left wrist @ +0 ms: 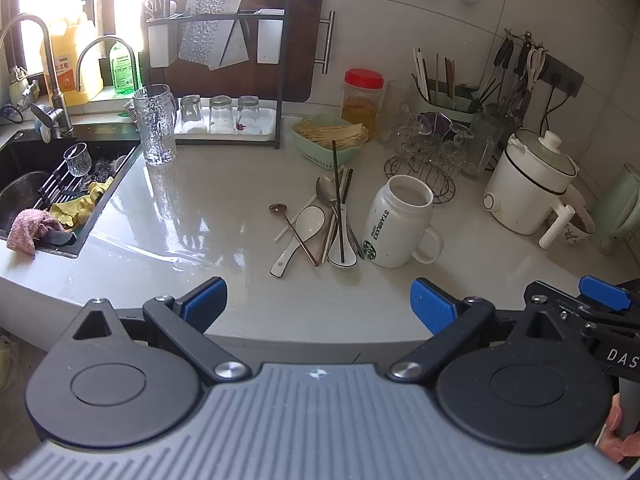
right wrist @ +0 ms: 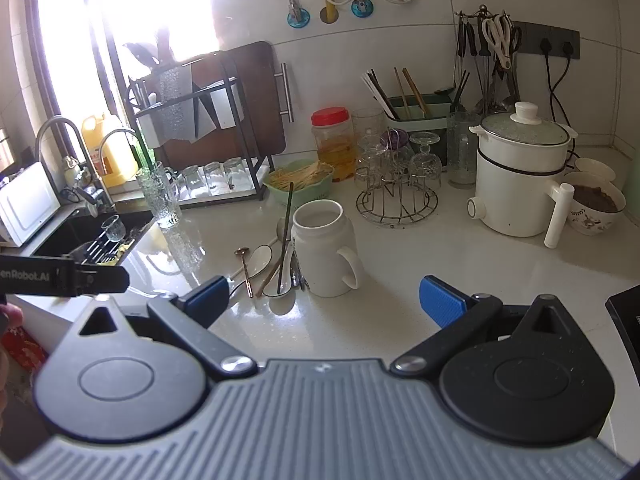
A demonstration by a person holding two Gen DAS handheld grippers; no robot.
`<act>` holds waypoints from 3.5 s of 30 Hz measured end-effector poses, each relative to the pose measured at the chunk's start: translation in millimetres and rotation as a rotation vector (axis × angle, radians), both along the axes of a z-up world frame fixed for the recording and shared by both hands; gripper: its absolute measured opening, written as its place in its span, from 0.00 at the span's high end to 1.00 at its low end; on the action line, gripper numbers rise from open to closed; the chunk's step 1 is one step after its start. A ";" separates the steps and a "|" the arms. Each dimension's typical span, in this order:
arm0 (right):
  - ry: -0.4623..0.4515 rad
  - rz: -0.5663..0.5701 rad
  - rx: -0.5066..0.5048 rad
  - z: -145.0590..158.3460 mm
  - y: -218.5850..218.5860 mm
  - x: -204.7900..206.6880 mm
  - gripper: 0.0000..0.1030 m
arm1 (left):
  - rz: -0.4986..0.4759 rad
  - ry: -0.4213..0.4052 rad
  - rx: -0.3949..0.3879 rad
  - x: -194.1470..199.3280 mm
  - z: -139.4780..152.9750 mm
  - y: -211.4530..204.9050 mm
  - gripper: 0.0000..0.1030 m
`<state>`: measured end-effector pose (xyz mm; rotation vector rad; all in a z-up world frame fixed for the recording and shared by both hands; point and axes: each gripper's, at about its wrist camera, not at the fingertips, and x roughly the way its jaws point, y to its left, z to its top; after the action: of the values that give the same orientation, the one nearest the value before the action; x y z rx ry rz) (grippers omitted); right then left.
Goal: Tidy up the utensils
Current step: 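Move both tools toward the utensils and the white ceramic jar, then grasp the white jar with the right tool while the left tool reaches the chopsticks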
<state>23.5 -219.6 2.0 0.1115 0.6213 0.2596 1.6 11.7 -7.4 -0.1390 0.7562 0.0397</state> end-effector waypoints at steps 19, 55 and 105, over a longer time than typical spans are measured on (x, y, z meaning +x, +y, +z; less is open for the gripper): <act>0.007 -0.012 0.008 -2.9 -2.5 -3.5 0.00 | 0.005 0.008 0.020 -1.9 -1.6 -5.7 0.03; 0.127 0.028 -0.047 -22.4 20.7 30.8 0.00 | 0.080 0.082 -0.007 21.7 -23.7 14.8 0.03; 0.270 0.002 -0.094 -54.6 53.5 142.8 0.00 | -0.001 0.204 -0.016 181.6 -41.6 40.5 0.03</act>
<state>166.3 -166.1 -52.7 0.0551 0.9009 0.2180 183.1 52.3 -49.0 -0.1518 0.9607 0.0476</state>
